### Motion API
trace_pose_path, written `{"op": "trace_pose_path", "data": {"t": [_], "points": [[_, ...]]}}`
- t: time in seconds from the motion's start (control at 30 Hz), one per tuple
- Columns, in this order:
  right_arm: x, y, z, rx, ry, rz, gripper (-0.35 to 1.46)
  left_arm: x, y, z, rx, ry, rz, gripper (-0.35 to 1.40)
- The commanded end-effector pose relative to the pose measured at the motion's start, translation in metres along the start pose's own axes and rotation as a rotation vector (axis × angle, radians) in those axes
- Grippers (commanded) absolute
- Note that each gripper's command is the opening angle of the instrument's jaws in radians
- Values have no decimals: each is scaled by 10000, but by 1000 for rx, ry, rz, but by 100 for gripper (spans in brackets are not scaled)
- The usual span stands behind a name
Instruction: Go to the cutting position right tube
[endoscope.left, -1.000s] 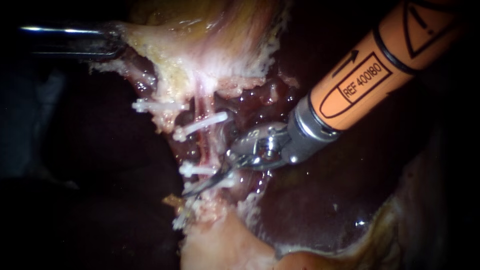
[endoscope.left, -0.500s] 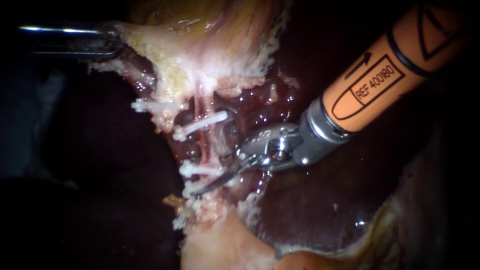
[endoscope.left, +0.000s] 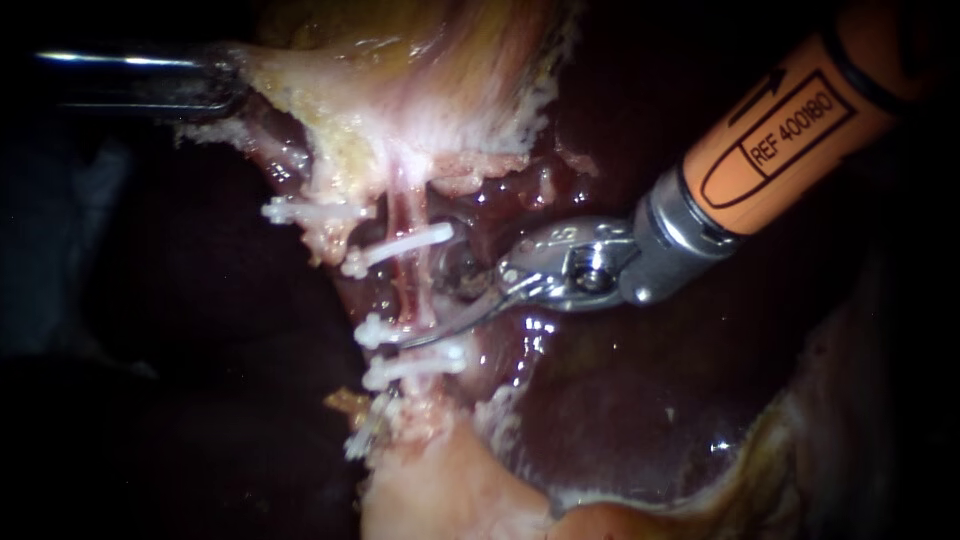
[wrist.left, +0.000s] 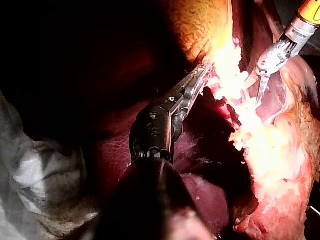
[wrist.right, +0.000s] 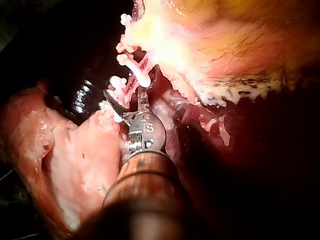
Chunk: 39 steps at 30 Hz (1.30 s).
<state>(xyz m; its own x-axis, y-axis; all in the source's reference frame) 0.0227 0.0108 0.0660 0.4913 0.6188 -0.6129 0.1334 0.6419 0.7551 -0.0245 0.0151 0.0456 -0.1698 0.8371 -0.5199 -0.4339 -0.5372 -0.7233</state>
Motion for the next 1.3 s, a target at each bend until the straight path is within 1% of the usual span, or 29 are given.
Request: {"op": "trace_pose_path", "data": {"t": [0.03, 0.17, 0.2, 0.3, 0.43, 0.53, 0.63, 0.83, 1.1, 1.3], "points": [[-1, 0, 1, 7, 7, 5, 143, 0, 0, 0, 0, 0, 0, -35], [1, 1, 4, 26, 25, 5, 145, 0, 0, 0, 0, 0, 0, -35], [2, 1, 5, 29, 37, 5, 145, 0, 0, 0, 0, 0, 0, -35], [7, 3, 10, 40, 52, 6, 145, 0, 0, 0, 0, 0, 0, -35], [12, 5, 18, 52, 64, 6, 145, 0, 0, 0, 0, 0, 0, -35], [15, 5, 24, 64, 82, 5, 145, 0, 0, 0, 0, 0, 0, -35], [17, 4, 28, 75, 87, 4, 145, 0, 0, 1, 0, 0, 0, -35], [24, 2, 43, 108, 96, -7, 138, 1, 0, 2, 1, 0, 0, -35], [33, -2, 64, 111, 116, -15, 135, 1, 0, 3, 1, 1, -1, -35], [33, -3, 66, 113, 122, -15, 135, 1, 1, 3, 2, 1, -1, -35]]}}
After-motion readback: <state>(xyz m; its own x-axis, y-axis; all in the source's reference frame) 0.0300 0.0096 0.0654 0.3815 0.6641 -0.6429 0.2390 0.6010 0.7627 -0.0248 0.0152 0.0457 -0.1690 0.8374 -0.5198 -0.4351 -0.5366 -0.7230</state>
